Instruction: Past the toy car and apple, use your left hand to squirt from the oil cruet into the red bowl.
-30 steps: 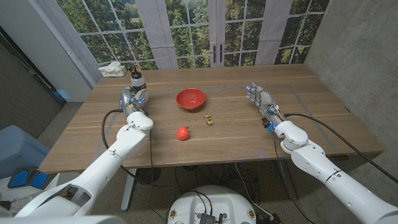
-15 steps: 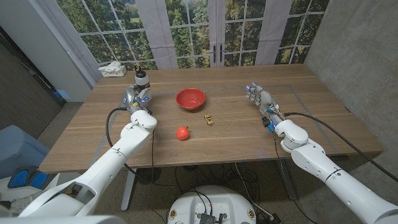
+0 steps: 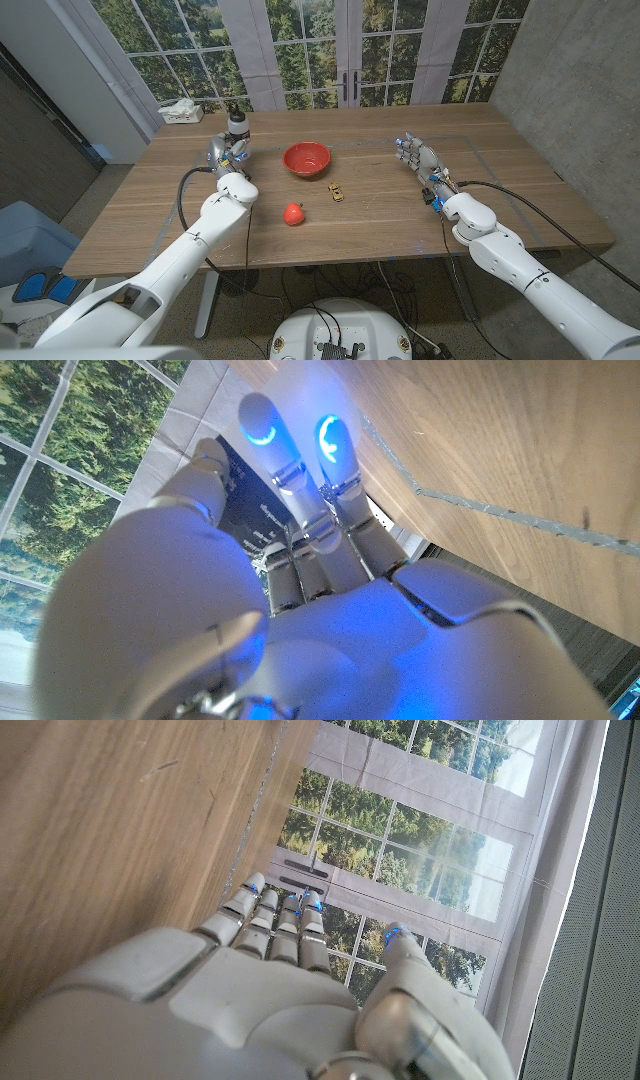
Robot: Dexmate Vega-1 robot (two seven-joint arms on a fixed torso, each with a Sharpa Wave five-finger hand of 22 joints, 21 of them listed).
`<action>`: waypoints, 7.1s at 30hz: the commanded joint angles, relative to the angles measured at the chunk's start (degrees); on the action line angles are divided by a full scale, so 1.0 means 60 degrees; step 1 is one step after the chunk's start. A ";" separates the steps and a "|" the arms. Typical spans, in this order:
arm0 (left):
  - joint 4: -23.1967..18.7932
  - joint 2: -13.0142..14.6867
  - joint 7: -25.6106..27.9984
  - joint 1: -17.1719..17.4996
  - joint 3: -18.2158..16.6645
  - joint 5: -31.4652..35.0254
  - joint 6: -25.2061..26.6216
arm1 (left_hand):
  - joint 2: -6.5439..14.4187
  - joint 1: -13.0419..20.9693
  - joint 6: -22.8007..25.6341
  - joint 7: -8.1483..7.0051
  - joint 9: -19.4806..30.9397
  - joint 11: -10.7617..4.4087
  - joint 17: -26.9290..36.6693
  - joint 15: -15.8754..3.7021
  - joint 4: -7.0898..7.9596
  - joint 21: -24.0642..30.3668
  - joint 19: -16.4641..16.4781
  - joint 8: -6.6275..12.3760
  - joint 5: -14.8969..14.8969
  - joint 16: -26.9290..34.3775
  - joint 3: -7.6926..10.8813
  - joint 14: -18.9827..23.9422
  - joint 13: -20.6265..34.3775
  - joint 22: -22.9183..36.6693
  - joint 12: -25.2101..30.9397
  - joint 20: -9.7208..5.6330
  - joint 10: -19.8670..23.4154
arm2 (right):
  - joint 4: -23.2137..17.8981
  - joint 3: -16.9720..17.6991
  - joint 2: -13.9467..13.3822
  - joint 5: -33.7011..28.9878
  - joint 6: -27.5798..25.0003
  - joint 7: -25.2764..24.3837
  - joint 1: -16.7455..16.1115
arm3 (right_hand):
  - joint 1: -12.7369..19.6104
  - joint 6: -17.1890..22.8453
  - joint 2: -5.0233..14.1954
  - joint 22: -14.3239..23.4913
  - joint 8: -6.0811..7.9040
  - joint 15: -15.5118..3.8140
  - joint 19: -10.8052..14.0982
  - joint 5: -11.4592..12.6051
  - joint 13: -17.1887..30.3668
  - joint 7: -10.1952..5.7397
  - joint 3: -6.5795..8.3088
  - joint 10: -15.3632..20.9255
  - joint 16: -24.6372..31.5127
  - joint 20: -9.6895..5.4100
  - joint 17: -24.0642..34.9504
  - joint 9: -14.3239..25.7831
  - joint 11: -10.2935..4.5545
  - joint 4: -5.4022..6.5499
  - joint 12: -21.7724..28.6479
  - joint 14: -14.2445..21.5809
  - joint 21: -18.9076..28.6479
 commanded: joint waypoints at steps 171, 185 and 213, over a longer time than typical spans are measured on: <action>0.0091 0.2303 -0.6899 -0.2751 0.5304 1.4543 0.4209 | 0.1319 0.0214 0.1363 -0.0884 0.0223 -0.1412 0.0691 0.0014 0.0305 0.0518 -0.0751 -0.0006 0.0319 0.0360 0.0777 0.0120 0.0115 -0.0036 -0.0077 -0.0900 0.2893 | 0.1727 -0.0011 0.0737 0.0562 0.1684 0.1452 0.0385 | -0.0199 0.0067 -0.0033 0.0077 0.0020 0.0094 0.0369 -0.0028 -0.0012 -0.0055 0.0065 0.0108 0.0058 0.0150 -0.0123 0.0042 0.0125 -0.0149 0.0065 0.0039 -0.0635; -0.0398 0.2494 -0.7173 -0.2670 0.4986 1.4194 0.3425 | 0.0463 -0.0848 0.2395 -0.0827 0.3192 -0.1252 0.2577 0.0022 0.0835 0.0392 -0.0660 0.2349 0.2458 0.1921 0.2150 -0.0202 0.6535 0.1718 0.2875 -0.0890 0.4478 | 0.1825 -0.0011 0.0782 0.0589 0.1751 0.1520 0.0408 | -0.0233 0.0089 -0.0043 0.0078 0.0027 0.0103 0.0390 -0.0029 -0.0012 -0.0030 0.0061 0.0149 0.0054 0.0151 -0.0133 0.0042 0.0163 -0.0147 0.0077 0.0034 -0.0691; -0.0312 0.2605 -0.7150 -0.2678 0.4965 1.4844 0.3027 | 0.0417 -0.0641 0.2617 -0.0649 0.3144 -0.1341 0.4403 0.0061 0.0773 0.0698 -0.0955 0.2060 0.2550 0.2207 0.2061 -0.0687 0.6599 0.2156 0.2230 -0.0955 0.4580 | 0.1931 -0.0081 0.0848 0.0552 0.1720 0.1593 0.0593 | -0.0278 0.0093 -0.0036 0.0080 0.0024 0.0116 0.0421 -0.0026 -0.0011 -0.0024 0.0066 0.0169 0.0055 0.0151 -0.0148 0.0042 0.0171 -0.0144 0.0077 0.0037 -0.0784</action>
